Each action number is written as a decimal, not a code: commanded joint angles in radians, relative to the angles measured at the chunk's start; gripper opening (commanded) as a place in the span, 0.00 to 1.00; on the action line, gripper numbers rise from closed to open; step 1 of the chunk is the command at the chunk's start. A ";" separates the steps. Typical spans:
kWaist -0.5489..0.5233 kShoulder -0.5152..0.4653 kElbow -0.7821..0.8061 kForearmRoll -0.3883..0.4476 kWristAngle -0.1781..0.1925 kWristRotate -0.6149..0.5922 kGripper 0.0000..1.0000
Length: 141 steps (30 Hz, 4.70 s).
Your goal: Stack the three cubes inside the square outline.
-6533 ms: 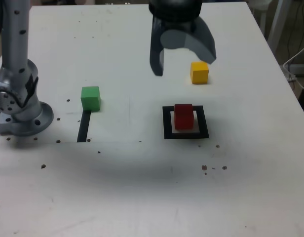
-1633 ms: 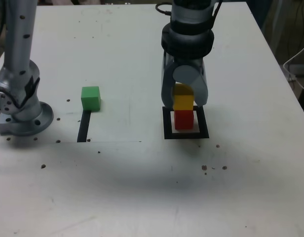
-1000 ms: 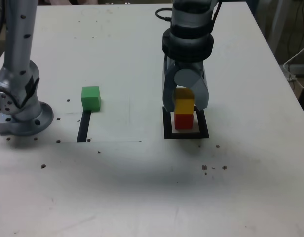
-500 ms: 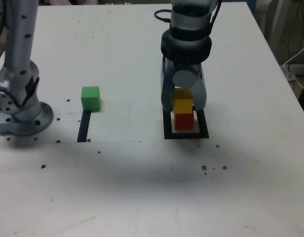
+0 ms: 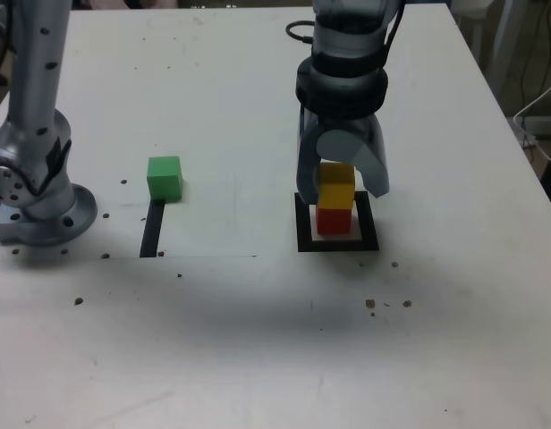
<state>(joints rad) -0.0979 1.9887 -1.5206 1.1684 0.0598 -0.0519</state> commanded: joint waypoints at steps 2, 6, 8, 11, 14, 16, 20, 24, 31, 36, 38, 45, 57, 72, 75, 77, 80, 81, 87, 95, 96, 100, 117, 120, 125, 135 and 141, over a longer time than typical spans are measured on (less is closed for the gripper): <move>0.001 -0.008 0.001 0.003 0.004 0.001 0.99; 0.001 -0.011 0.002 0.016 0.011 0.001 0.99; 0.001 -0.012 0.002 0.023 0.015 0.001 0.99; 0.001 -0.013 0.003 0.027 0.017 0.000 0.99; 0.001 -0.013 0.004 0.027 0.018 0.000 0.99; 0.001 -0.014 0.005 0.027 0.018 0.000 0.99; 0.001 -0.023 0.014 0.027 0.018 0.000 0.99; 0.001 -0.053 0.024 0.034 0.012 0.004 0.99; 0.005 -0.171 0.071 0.087 -0.001 0.009 0.99; 0.030 -0.284 0.150 0.107 0.002 0.029 0.99; 0.044 -0.326 0.185 0.108 0.004 0.044 0.99; 0.095 -0.453 0.302 0.116 0.020 0.096 0.99; 0.206 -0.537 0.453 0.148 0.100 0.178 0.99; 0.269 -0.537 0.559 0.093 0.146 0.187 1.00; 0.275 -0.533 0.573 0.071 0.147 0.189 1.00; 0.278 -0.524 0.587 0.053 0.145 0.190 1.00; 0.280 -0.499 0.608 0.027 0.135 0.190 1.00; 0.281 -0.491 0.615 0.018 0.131 0.190 1.00; 0.284 -0.467 0.651 -0.023 0.120 0.190 1.00; 0.301 -0.433 0.665 -0.031 0.118 0.193 0.99; 0.304 -0.427 0.669 -0.036 0.117 0.194 0.99; 0.307 -0.406 0.686 -0.069 0.105 0.196 0.98; 0.336 -0.339 0.705 -0.208 0.058 0.196 0.91; 0.349 -0.322 0.702 -0.210 0.062 0.196 0.90; 0.358 -0.307 0.699 -0.210 0.061 0.196 0.84; 0.372 -0.287 0.704 -0.204 0.057 0.191 0.56; 0.372 -0.283 0.701 -0.222 0.058 0.196 0.39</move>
<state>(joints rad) 0.2733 1.7008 -0.8174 0.9532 0.1190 0.1407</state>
